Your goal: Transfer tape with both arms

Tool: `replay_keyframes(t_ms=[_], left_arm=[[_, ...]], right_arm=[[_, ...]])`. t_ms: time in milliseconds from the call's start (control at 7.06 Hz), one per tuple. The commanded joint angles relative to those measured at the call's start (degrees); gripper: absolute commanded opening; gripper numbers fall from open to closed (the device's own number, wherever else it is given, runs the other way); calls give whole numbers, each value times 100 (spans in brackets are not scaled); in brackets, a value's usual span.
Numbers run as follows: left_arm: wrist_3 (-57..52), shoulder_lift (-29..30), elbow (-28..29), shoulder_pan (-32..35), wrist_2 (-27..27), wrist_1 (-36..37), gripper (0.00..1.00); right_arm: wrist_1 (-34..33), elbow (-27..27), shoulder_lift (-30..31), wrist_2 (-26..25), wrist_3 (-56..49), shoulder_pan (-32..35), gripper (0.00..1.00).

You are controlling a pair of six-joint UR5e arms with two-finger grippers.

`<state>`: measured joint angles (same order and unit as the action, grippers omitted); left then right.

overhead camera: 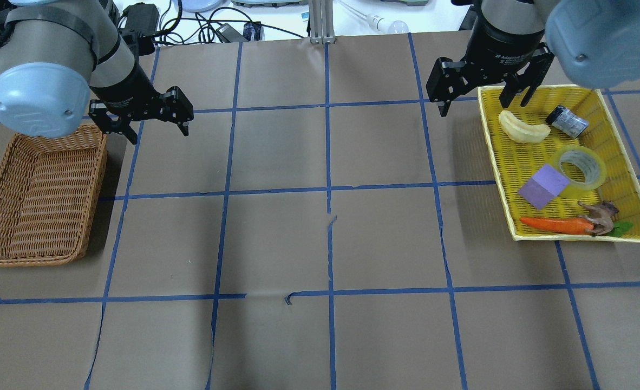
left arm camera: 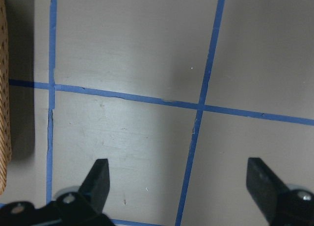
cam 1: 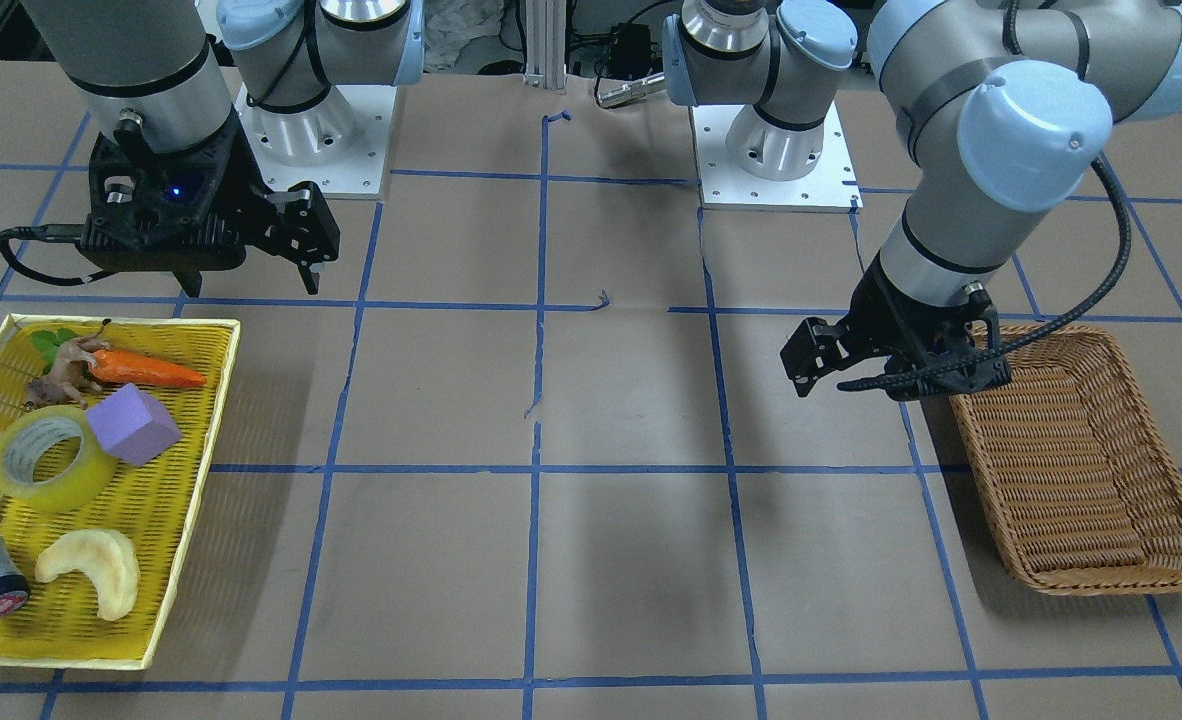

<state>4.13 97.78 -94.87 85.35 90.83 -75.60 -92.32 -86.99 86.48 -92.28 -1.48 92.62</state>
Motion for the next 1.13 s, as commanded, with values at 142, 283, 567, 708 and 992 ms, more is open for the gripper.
replay_keyframes(t_ms=[142, 283, 567, 708, 992], left_arm=[[-8, -741, -5, 149, -21, -253, 100], [-8, -804, -5, 236, -48, -358, 100], [-8, -761, -14, 430, -48, -350, 100], [-8, -752, -5, 430, -13, -341, 100], [-8, -682, -14, 404, 5, -280, 100]], right_arm=[[56, -54, 1, 123, 42, -16, 100], [-14, -46, 9, 140, 33, -7, 100], [-15, -11, 9, 141, 42, -7, 100], [-23, 7, 9, 123, 42, -7, 100], [-6, 16, 9, 114, 51, -16, 100]])
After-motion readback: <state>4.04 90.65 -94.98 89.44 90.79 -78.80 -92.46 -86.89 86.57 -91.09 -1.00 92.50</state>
